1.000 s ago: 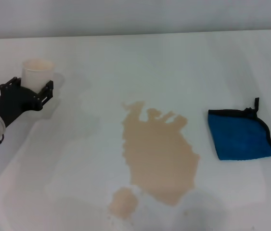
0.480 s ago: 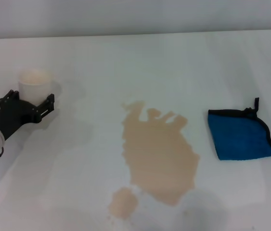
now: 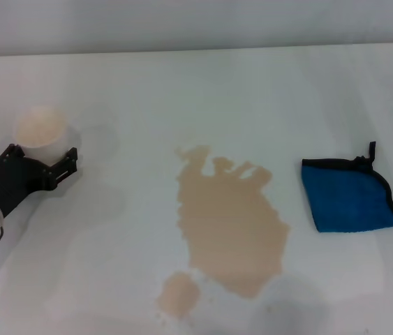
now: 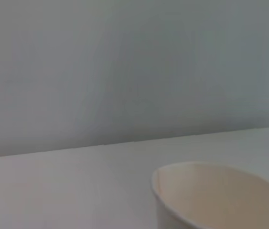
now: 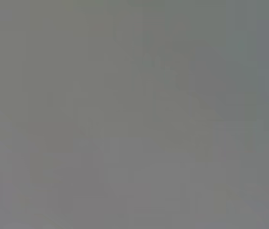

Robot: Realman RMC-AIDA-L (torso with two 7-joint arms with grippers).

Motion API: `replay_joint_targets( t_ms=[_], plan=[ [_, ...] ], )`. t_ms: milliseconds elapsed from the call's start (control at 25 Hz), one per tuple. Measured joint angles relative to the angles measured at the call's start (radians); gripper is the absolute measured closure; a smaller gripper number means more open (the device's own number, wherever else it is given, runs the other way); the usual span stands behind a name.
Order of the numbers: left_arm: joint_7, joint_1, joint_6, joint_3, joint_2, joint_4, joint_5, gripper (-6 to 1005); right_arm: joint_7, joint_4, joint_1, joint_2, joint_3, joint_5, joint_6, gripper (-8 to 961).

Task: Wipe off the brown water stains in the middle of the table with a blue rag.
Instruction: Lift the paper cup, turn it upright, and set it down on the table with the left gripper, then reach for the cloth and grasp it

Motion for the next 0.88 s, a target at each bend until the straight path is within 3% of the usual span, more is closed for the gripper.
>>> replay_joint_targets(
  t_ms=[200,880],
  plan=[
    [-0.002,0.026,-0.009,-0.001,0.000,-0.003,-0.070,120,0.001,0.000,-0.003,0.000,-0.001,0.000,-0.001,97],
    [-0.003,0.065,-0.107,0.000,-0.002,-0.058,-0.075,122,-0.003,-0.003,-0.008,-0.004,-0.002,0.000,-0.006,97]
  ],
)
